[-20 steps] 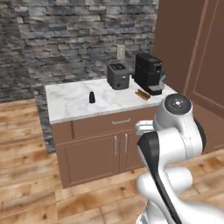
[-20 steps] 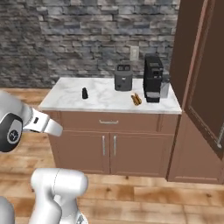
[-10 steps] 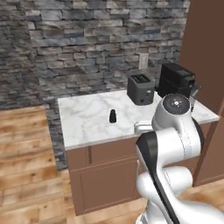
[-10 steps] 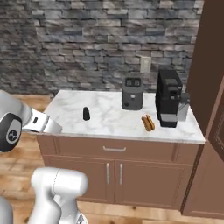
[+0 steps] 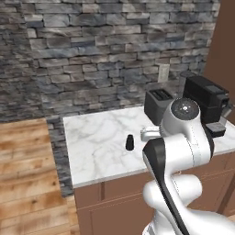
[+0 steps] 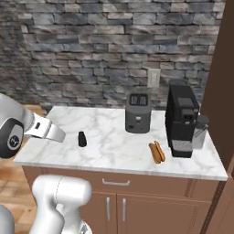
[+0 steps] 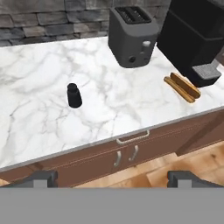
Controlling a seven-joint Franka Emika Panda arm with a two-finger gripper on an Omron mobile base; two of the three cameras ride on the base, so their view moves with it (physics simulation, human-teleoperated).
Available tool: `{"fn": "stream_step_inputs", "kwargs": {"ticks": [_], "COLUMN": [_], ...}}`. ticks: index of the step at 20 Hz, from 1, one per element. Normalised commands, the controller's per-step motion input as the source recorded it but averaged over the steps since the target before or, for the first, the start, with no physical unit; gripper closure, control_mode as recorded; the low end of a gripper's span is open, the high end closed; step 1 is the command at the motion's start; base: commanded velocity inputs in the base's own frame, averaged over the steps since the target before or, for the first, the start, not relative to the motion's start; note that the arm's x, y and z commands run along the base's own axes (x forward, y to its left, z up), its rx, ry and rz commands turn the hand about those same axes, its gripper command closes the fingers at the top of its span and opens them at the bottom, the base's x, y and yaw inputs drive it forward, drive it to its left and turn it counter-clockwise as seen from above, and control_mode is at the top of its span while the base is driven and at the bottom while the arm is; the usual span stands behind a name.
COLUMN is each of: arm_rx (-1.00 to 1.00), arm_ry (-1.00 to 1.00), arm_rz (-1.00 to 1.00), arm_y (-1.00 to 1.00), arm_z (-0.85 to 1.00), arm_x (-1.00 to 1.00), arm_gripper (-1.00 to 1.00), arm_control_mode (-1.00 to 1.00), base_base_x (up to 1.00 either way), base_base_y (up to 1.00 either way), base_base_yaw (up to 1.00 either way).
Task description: There are various items on the counter. Only move the condiments/shakers into the cabinet.
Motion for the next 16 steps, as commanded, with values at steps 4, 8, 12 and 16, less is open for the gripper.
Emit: {"fn": "stream_step_inputs", "kwargs": {"ticks": [4, 8, 12, 16], "arm_rx": [0.01, 0.04, 0.06, 0.02], "arm_ry": [0.01, 0.07, 0.15, 0.12], "arm_rz": [0.07, 0.18, 0.19, 0.09], "arm_y": [0.00, 0.00, 0.00, 0.00], "arm_z": [-0.06, -0.10, -0.17, -0.27], "arm_x": [0.16, 0.53, 0.64, 0.62], "arm_gripper": [-1.00, -1.00, -1.00, -1.00], "arm_control_mode": [-1.00, -1.00, -1.00, -1.00], "base_base_x": [0.15, 0.00, 0.00, 0.00], "base_base_y": [0.00, 0.00, 0.00, 0.00], "base_base_yaw": [0.06, 0.00, 0.00, 0.00]}}
